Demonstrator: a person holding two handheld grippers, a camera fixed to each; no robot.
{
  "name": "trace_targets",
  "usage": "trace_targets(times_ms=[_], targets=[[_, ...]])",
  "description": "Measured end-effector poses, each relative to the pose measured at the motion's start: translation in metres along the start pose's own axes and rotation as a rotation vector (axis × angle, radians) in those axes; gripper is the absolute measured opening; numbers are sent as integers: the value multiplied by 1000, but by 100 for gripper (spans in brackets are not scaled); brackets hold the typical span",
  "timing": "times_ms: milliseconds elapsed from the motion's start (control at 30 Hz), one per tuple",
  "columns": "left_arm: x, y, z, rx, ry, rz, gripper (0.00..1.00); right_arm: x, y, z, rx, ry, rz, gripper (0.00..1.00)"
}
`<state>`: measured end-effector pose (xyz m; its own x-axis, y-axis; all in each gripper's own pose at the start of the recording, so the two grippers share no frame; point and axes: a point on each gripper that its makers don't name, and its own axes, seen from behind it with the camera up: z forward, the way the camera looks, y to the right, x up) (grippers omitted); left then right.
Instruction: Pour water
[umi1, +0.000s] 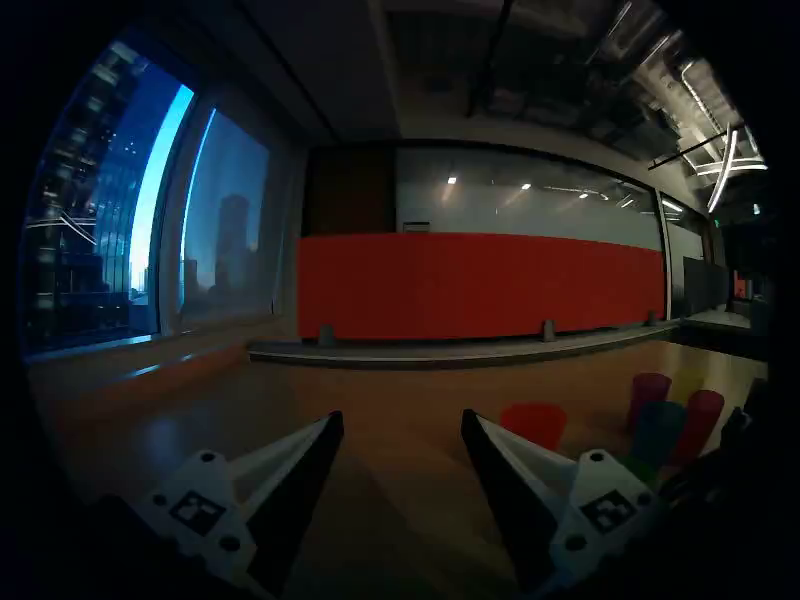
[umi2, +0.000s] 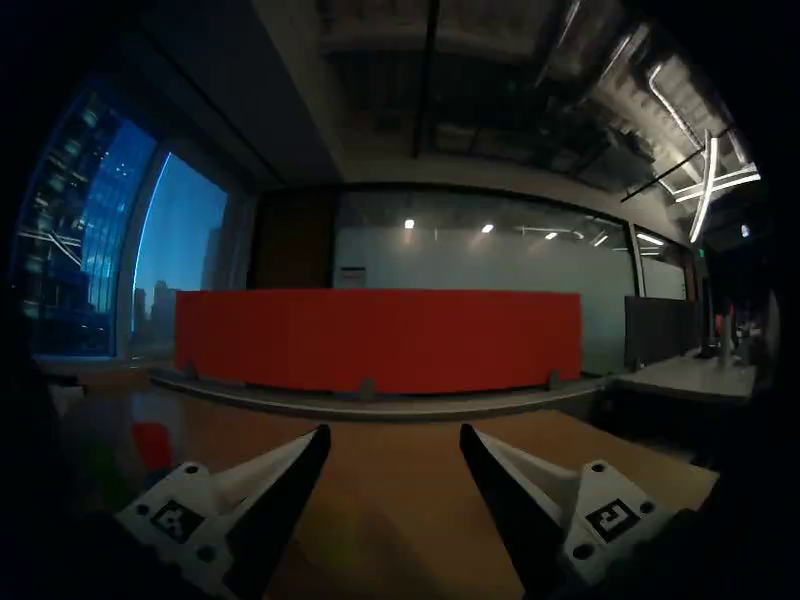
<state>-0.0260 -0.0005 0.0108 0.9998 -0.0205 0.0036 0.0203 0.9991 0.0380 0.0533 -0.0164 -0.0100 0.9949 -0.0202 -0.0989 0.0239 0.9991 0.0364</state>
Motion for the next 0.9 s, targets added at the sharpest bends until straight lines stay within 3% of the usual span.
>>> trace_targets(times_ms=[400,900], targets=[[0,0,0,0,0,0,87,-26,14,0,-7,-30,17,100],[0,0,0,0,0,0,87,-47,14,8,-9,-66,24,100]])
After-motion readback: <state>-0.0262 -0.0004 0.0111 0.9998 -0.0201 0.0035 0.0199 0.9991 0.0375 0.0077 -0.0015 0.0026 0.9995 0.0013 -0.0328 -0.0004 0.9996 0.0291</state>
